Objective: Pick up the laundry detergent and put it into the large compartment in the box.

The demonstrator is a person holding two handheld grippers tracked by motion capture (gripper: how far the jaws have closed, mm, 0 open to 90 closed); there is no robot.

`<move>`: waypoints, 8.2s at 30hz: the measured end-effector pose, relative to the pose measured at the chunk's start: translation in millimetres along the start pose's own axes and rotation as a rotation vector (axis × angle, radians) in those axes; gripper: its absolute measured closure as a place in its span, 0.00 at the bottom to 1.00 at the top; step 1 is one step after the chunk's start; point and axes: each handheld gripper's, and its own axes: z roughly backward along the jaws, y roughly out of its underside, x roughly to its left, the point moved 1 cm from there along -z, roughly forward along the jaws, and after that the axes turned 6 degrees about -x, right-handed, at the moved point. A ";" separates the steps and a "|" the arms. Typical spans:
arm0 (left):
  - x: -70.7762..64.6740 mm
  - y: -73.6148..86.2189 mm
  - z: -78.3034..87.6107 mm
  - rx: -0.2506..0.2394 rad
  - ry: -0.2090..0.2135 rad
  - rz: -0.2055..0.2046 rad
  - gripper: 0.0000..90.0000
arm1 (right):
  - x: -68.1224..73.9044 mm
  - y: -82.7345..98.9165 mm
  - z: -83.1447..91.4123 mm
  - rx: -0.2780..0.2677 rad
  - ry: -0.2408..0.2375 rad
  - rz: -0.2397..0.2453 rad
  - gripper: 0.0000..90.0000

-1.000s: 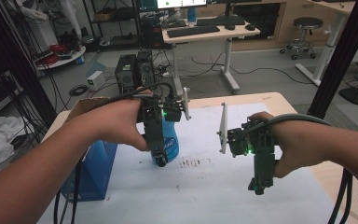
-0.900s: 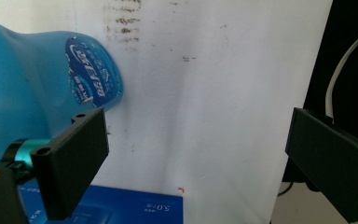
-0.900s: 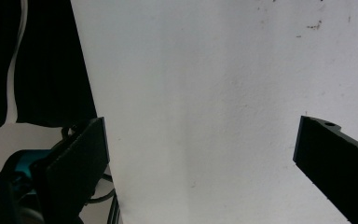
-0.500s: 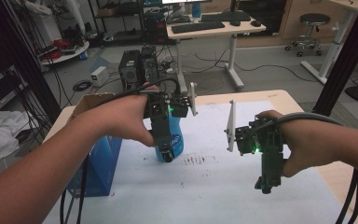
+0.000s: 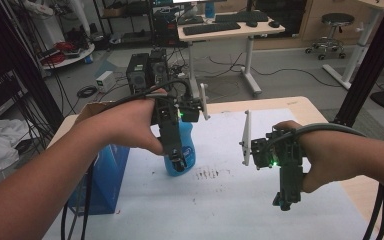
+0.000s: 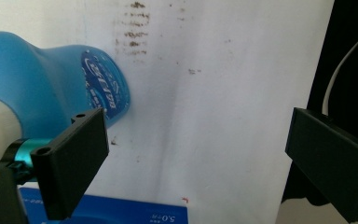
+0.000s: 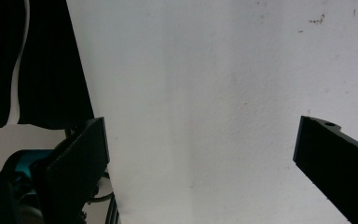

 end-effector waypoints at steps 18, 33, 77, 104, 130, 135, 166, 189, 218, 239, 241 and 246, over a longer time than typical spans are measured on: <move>17.5 -7.3 45.3 -0.066 -0.068 0.080 0.07 | 1.8 -5.3 -1.2 0.007 0.003 0.019 0.03; 56.5 -4.8 29.5 -0.018 -0.057 0.178 0.07 | 0.0 -6.1 -2.9 0.004 0.005 0.023 0.03; 95.3 -5.6 -44.2 0.035 -0.038 0.265 0.07 | -4.8 -4.5 -15.7 0.012 -0.022 0.014 0.03; 98.3 -1.9 -49.4 0.032 -0.045 0.301 0.12 | -5.9 -4.8 -21.0 0.019 -0.026 0.018 0.03; 97.6 -2.2 -50.8 0.061 -0.073 0.291 0.22 | -4.9 -5.6 -25.0 0.024 -0.028 0.016 0.03; 97.2 -2.3 -50.9 0.062 -0.079 0.294 0.24 | -4.1 -5.1 -26.3 0.024 -0.031 0.018 0.03; 97.7 -4.4 -50.9 0.064 -0.096 0.308 0.42 | -3.9 -5.2 -29.2 0.024 -0.029 0.012 0.03; 77.1 3.1 -4.0 0.082 -0.093 0.345 0.42 | -2.3 -7.0 -27.3 0.015 -0.022 0.014 0.03; 50.3 77.8 165.5 -0.001 -0.127 0.536 0.42 | -0.4 -24.1 -20.0 0.024 -0.013 0.061 0.03; 68.3 152.2 169.9 0.046 -0.171 0.693 0.42 | -3.8 -34.1 -22.7 0.039 -0.013 0.069 0.03; 71.2 155.7 166.4 0.046 -0.167 0.703 0.42 | -4.3 -34.2 -23.0 0.041 -0.013 0.070 0.03; 76.5 161.1 158.0 0.063 -0.157 0.707 0.42 | -4.8 -33.6 -23.2 0.040 -0.013 0.066 0.03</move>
